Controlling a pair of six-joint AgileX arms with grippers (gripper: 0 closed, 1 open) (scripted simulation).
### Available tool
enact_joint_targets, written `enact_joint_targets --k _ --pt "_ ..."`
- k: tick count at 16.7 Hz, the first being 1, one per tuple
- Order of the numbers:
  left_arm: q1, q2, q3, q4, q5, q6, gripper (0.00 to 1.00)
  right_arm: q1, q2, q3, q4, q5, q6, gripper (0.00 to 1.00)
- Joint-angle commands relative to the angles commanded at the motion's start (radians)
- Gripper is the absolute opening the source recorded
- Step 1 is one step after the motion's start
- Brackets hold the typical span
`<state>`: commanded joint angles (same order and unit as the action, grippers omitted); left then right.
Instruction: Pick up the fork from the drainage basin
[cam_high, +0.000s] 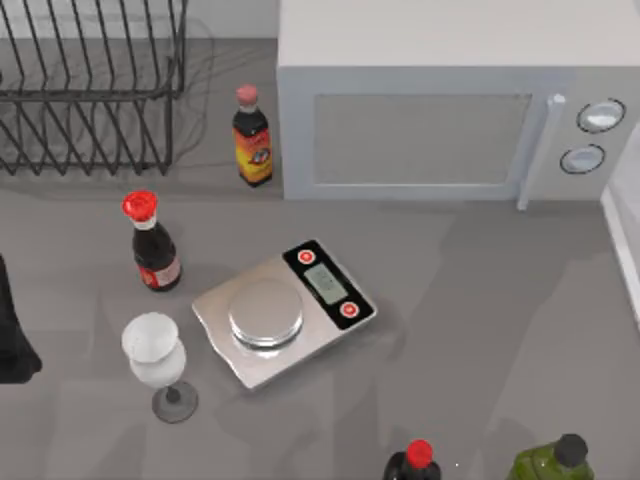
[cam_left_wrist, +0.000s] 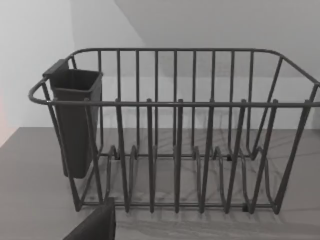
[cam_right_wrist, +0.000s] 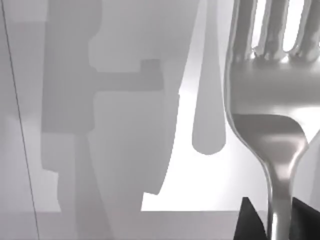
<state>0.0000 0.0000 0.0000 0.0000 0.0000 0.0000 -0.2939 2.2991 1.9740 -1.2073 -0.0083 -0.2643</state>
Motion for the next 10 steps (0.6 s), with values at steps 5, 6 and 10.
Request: enact_joint_targets --k 5,6,10 --pt "0.0 0.0 0.0 0.0 0.0 0.0 1.0 0.001 -0.009 0.009 -0.014 0.0 0.001 0.0" --pt "0.0 0.0 0.0 0.0 0.0 0.0 1.0 0.004 -0.012 0.007 -0.014 0.0 0.004 0.0" --pt "0.0 0.0 0.0 0.0 0.0 0.0 1.0 0.098 -0.121 -0.087 -0.035 0.002 0.101 0.0"
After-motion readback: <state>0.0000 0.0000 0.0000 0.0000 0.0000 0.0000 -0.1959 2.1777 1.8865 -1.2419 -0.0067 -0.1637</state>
